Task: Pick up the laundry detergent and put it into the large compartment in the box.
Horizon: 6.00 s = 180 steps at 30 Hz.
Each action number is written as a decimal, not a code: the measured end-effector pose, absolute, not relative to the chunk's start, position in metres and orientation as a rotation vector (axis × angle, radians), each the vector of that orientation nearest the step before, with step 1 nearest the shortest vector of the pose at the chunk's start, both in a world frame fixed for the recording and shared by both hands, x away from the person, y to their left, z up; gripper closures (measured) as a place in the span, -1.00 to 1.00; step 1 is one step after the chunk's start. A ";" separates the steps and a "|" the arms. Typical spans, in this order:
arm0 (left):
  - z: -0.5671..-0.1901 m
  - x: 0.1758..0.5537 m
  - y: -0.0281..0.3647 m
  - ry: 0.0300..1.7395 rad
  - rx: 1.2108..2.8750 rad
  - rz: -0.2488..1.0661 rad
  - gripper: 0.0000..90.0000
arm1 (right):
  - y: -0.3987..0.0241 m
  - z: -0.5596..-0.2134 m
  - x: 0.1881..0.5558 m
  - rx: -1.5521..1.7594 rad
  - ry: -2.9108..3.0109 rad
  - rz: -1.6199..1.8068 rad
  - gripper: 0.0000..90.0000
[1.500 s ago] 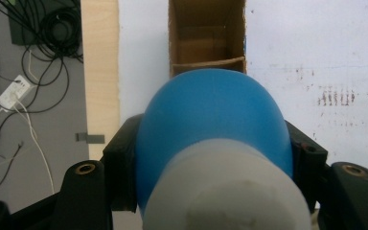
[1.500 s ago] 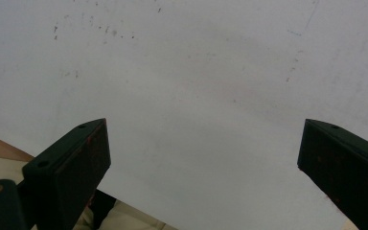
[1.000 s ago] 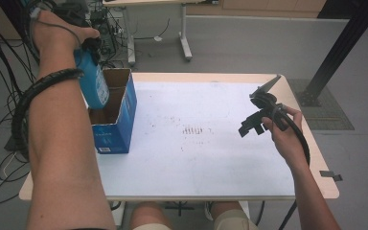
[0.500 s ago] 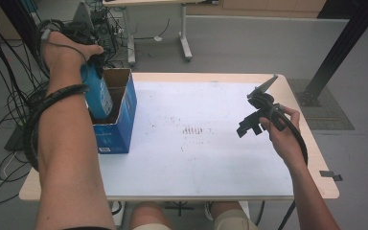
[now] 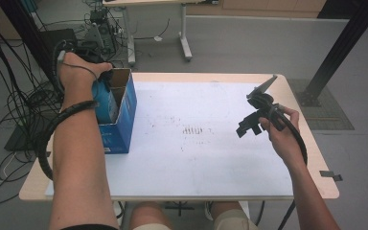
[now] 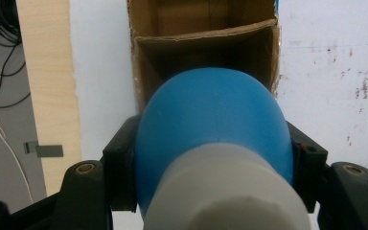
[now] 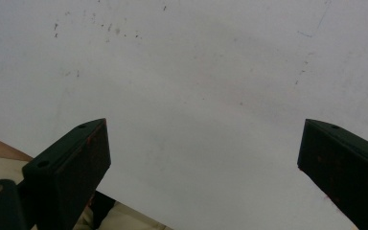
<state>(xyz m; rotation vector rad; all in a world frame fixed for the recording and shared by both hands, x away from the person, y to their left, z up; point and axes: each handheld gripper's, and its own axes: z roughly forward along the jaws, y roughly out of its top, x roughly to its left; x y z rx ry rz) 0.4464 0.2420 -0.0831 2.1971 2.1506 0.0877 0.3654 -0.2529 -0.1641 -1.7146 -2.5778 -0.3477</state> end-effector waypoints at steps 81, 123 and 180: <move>-0.163 0.437 0.230 2.070 2.266 0.155 -0.17 | -0.246 -0.168 0.369 -1.717 -2.587 -0.307 -0.91; -0.163 0.437 0.230 2.072 2.268 0.150 -0.17 | -0.248 -0.169 0.368 -1.725 -2.580 -0.316 -0.91; -0.163 0.435 0.231 2.063 2.264 0.156 -0.17 | -0.249 -0.166 0.367 -1.737 -2.580 -0.313 -0.91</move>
